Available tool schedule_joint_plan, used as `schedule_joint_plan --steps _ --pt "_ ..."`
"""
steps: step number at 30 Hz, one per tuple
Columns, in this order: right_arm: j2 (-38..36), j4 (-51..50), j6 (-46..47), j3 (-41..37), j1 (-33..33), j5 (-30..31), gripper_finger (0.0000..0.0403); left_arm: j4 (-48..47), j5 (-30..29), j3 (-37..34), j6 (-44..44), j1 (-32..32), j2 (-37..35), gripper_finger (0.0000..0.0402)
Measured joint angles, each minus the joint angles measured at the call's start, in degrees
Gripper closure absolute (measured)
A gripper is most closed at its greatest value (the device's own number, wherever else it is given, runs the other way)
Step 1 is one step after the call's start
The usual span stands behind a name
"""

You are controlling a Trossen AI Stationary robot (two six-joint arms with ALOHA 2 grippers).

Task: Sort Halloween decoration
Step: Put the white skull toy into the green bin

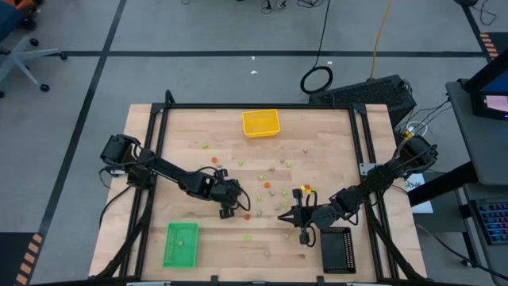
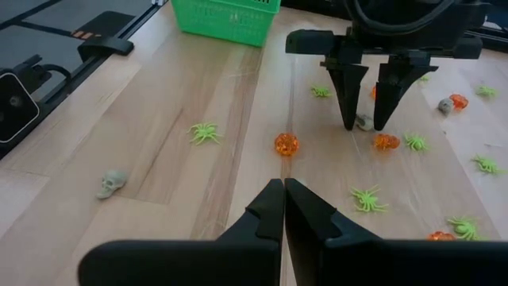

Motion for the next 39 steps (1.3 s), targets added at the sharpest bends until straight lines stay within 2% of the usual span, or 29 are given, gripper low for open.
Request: schedule_joint_plan --steps 16,28,39 --pt "0.0 0.0 -0.2 0.0 0.0 0.2 0.0401 -1.0 1.2 0.0 0.0 0.0 0.0 0.0354" --pt "0.0 0.0 -0.2 0.0 0.0 0.2 0.0401 -1.8 1.7 0.3 -0.1 -0.2 -1.1 0.0364" --pt "0.0 -0.4 -0.2 0.0 0.0 0.2 0.0401 -1.0 1.4 1.2 -0.1 -3.2 -8.9 0.0365"
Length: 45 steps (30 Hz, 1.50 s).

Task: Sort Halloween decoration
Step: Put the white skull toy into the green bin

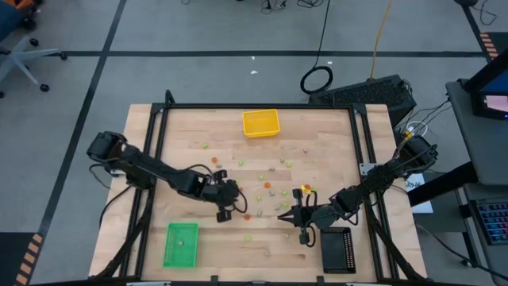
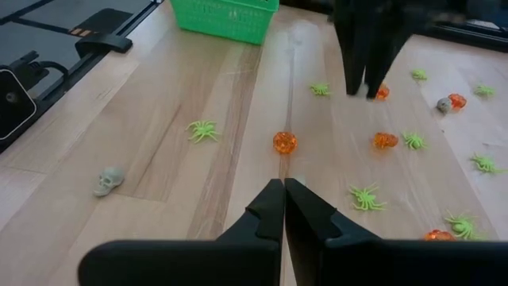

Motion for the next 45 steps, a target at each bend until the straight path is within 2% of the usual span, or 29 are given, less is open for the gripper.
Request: schedule_joint_plan --steps 14,22,30,37,45 --pt "0.0 0.0 4.5 0.0 0.0 -0.1 0.0401 3.3 -16.6 0.1 -2.8 -15.0 -11.3 0.0366" --pt "0.0 0.3 6.8 0.0 0.0 -0.2 0.0401 11.9 -24.6 0.1 2.0 -23.7 -12.5 0.0366" --pt "0.0 1.1 6.6 0.0 0.1 -0.2 0.0401 18.7 -33.9 -2.7 5.2 -29.3 -12.5 0.0366" --pt "0.0 1.2 6.0 0.0 0.1 -0.2 0.0401 20.7 -34.8 -5.4 7.3 -29.7 -12.5 0.0366" --pt "0.0 1.2 4.9 0.0 0.0 -0.1 0.0401 21.5 -32.9 -5.4 28.9 -29.7 -12.5 0.0366"
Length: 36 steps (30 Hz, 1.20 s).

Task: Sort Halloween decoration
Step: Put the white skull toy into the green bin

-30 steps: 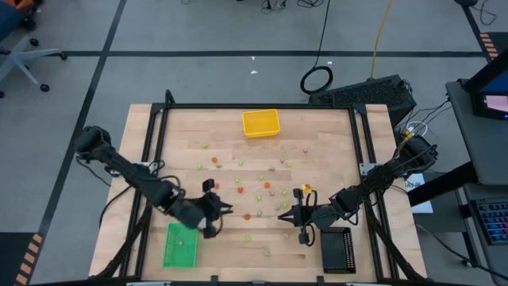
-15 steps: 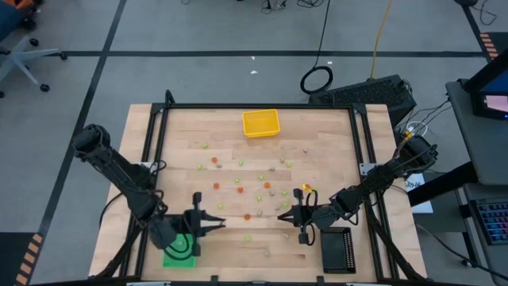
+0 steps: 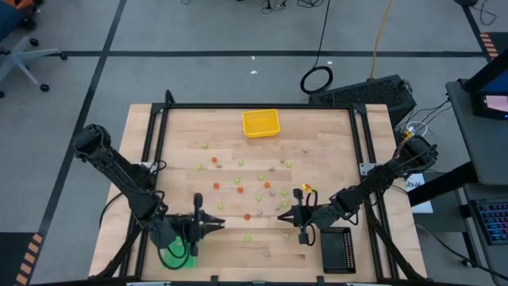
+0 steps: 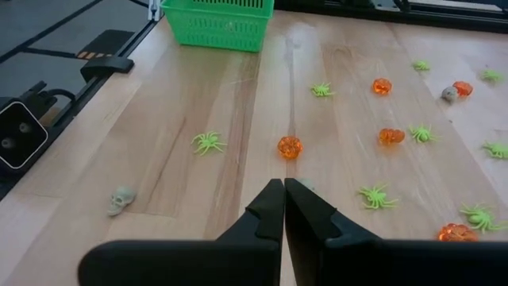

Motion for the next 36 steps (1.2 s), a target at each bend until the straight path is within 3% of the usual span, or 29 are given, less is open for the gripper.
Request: schedule_joint_plan --steps 11,18,26,31,36 --pt "0.0 0.1 0.1 0.0 -0.2 0.1 0.0401 -0.3 0.0 0.0 32.2 0.2 0.0 0.0366" --pt "0.0 0.1 0.2 0.0 -0.2 0.1 0.0401 -0.5 0.0 0.0 43.4 0.2 0.0 0.0366" --pt "0.0 0.1 0.2 0.0 -0.2 0.3 0.0401 -0.2 0.0 0.0 41.5 0.2 0.0 0.0365" --pt "0.0 0.1 0.2 0.0 -0.2 0.3 0.0401 1.8 -0.1 0.0 32.6 0.2 0.0 0.0365" --pt "0.0 0.1 0.2 0.0 -0.2 0.4 0.0401 3.4 -1.0 0.1 15.7 0.1 0.0 0.0365"
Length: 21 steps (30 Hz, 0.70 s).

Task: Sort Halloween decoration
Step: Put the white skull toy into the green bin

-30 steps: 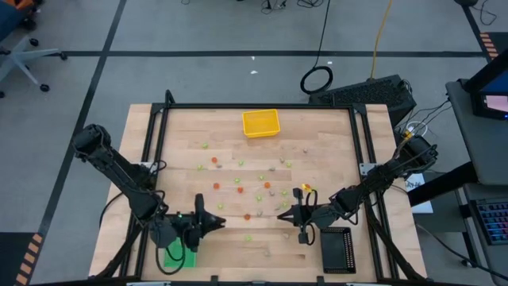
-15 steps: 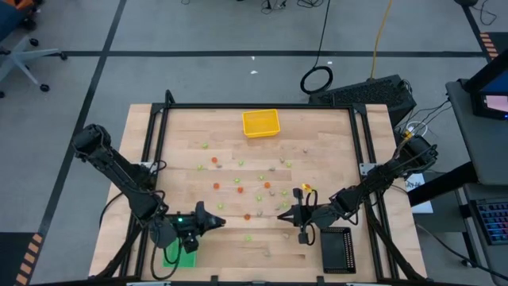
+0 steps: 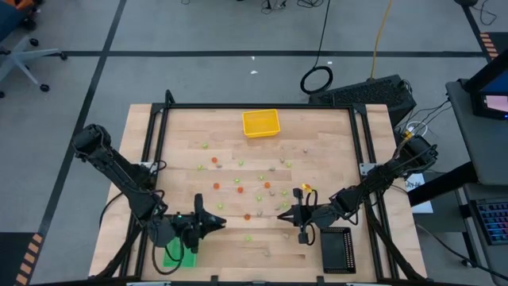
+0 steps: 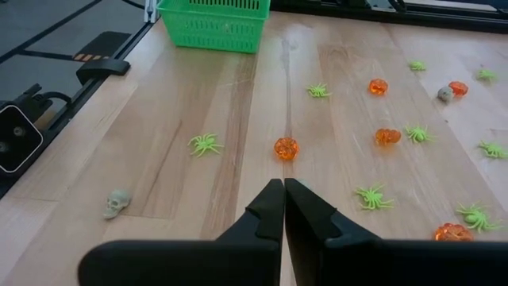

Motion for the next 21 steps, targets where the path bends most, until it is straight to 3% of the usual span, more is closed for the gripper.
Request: schedule_joint_plan --steps 5,10,16,21 --pt "0.0 0.0 0.0 0.0 0.0 0.0 0.0401 -3.2 0.4 0.4 -14.5 -1.3 0.0 0.0365" --pt "0.0 0.0 0.0 0.0 0.0 0.0 0.0401 -17.5 4.8 6.0 -30.2 -4.0 0.0 0.0365" --pt "0.0 0.0 -0.1 0.0 0.0 0.0 0.0401 -37.8 13.1 12.7 -53.4 -6.3 0.0 0.0365" --pt "0.0 -0.1 -0.4 0.0 0.0 0.0 0.0401 -46.4 24.5 13.4 -65.6 -6.8 0.0 0.0365"
